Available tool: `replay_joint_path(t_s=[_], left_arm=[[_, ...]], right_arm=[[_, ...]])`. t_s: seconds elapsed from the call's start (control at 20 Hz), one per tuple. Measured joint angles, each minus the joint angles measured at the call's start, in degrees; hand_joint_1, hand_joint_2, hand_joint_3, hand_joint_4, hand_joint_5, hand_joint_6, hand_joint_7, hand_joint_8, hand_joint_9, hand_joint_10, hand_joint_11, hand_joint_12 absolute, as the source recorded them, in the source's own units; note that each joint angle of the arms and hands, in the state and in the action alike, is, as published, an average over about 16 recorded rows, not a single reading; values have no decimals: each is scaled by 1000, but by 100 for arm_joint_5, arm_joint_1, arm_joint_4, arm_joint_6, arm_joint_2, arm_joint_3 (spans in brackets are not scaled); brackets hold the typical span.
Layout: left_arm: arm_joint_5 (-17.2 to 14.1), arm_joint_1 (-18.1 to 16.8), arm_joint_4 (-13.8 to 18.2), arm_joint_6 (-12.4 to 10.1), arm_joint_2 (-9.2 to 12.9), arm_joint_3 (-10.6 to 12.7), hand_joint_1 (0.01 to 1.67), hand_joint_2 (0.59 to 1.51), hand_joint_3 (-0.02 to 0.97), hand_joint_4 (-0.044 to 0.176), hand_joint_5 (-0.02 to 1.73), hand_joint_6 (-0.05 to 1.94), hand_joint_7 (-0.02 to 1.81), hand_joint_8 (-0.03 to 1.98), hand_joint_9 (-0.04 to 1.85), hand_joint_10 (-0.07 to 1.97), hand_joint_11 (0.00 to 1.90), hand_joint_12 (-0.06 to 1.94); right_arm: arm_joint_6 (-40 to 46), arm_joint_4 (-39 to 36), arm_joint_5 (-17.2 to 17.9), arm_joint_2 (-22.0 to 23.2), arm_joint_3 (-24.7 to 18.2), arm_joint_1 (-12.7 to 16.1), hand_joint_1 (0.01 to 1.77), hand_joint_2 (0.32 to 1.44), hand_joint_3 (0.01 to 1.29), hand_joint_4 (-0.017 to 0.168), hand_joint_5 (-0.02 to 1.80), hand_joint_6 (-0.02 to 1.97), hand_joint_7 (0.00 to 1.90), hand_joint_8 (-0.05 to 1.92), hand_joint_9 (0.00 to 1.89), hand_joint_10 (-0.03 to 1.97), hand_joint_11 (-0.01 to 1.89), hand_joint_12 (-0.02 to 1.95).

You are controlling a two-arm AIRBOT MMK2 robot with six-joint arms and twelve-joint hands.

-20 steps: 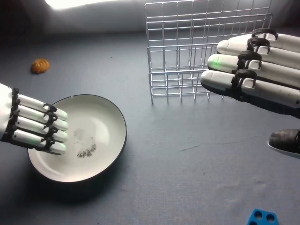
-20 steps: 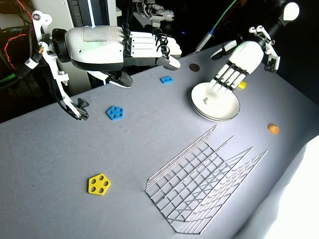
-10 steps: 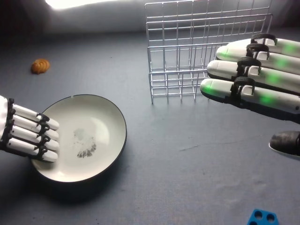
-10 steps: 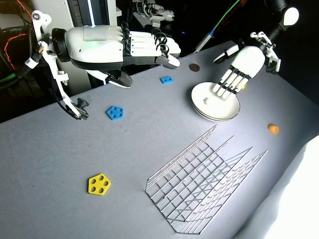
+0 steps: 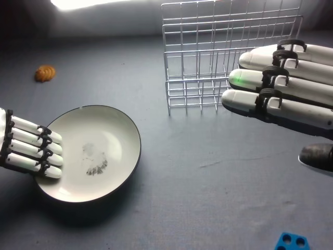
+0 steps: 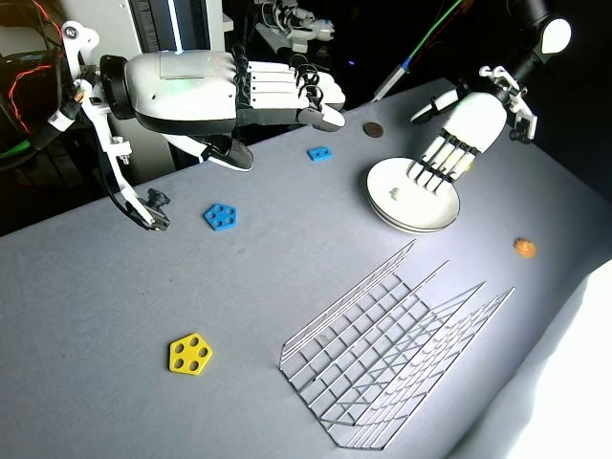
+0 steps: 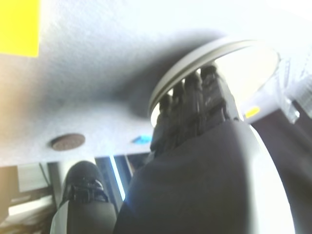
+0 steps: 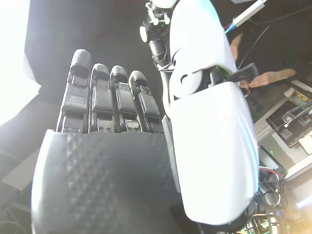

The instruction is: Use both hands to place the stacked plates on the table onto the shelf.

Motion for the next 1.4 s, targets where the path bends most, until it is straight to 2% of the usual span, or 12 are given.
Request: replay_joint_path(t_s=[0.35, 0.7, 1.05, 1.4], left_arm=[[72, 11, -24, 36, -39, -91, 17, 1089, 21, -4, 46, -7, 45, -2, 49, 3, 19, 65], [307, -199, 89, -16, -68, -453, 17, 1089, 21, -3, 38, -11, 35, -5, 52, 3, 20, 58], [564, -487, 260, -146, -102, -812, 17, 1089, 21, -1, 37, -11, 34, -5, 59, 5, 21, 38], [674, -622, 332, -268, -132, -939, 17, 1087, 20, -1, 42, -10, 35, -5, 54, 9, 20, 32]], right_arm=[[-239, -172, -39, -165, 59, 28, 1339, 1041, 13, 1, 73, 20, 22, 16, 20, 8, 16, 397], [-548, -429, -290, -617, 285, 211, 1341, 1044, 13, 1, 90, 21, 27, 16, 23, 7, 16, 463], [-810, -596, -991, -1388, 754, 619, 1344, 1046, 13, 1, 93, 21, 27, 16, 22, 7, 15, 521], [-933, -448, -1829, -2347, 1463, 1124, 1365, 1046, 13, 1, 93, 21, 30, 15, 26, 8, 16, 596]])
